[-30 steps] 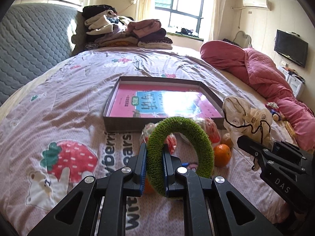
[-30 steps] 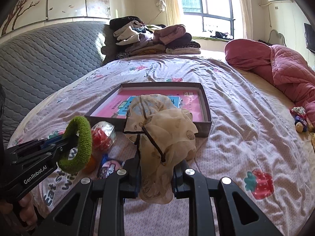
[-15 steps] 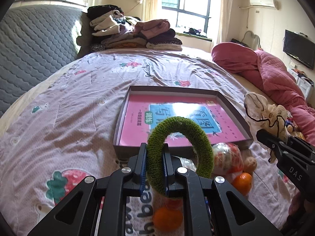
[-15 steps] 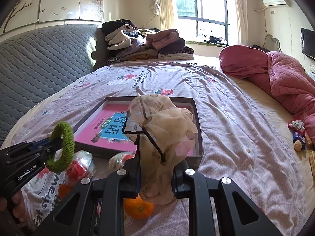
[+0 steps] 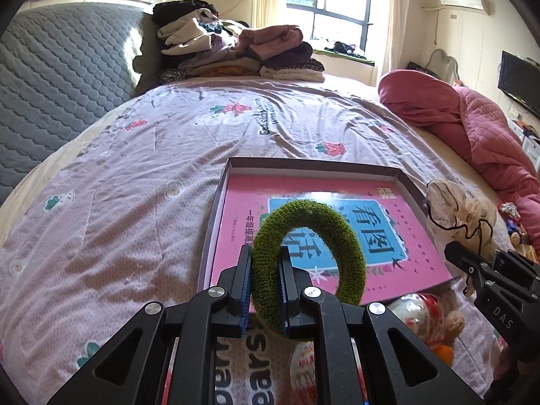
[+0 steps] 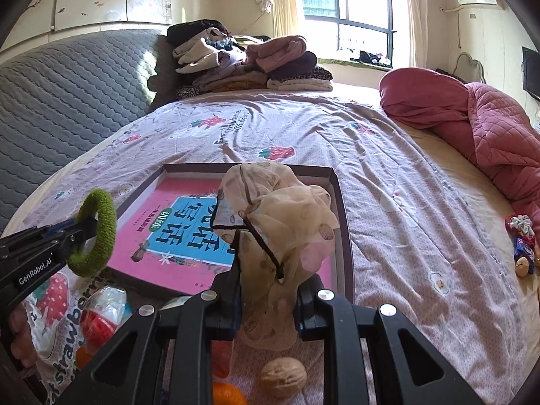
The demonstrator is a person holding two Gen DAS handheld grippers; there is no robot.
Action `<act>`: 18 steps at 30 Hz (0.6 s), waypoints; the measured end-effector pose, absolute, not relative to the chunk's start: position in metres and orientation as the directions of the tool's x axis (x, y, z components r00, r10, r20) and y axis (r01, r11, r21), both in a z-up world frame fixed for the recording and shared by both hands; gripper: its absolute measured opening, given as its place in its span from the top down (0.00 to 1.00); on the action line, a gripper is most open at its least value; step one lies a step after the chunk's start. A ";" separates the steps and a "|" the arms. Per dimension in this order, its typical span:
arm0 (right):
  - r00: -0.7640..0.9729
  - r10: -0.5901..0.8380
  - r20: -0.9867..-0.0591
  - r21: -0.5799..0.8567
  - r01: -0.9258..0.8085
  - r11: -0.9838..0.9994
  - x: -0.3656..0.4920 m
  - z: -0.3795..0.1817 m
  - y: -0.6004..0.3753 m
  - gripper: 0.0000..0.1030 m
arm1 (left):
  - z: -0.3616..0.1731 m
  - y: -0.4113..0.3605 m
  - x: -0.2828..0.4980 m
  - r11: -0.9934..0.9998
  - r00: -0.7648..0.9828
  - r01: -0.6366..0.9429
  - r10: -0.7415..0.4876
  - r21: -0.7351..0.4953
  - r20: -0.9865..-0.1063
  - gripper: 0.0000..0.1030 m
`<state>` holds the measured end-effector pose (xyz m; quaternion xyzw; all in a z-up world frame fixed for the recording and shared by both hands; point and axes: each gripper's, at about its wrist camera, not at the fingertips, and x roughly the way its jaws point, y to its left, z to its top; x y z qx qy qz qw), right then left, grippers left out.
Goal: Organize objects
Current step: 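Carry the green ring and mesh bag over the grey box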
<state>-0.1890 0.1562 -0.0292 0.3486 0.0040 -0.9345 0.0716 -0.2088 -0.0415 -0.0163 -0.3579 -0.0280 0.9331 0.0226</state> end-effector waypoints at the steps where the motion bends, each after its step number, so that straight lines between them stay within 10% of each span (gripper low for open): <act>1: -0.741 -0.132 -0.658 0.045 0.136 -0.990 -0.193 -0.031 0.157 0.77 | -0.018 -0.042 -0.214 -0.997 -0.736 -0.022 0.063 -0.070 -0.674 0.87; 18: -0.642 -0.130 -0.755 0.068 0.121 -0.990 -0.232 -0.064 0.161 0.76 | -0.056 -0.046 -0.256 -0.999 -0.636 0.014 0.031 -0.052 -0.771 0.86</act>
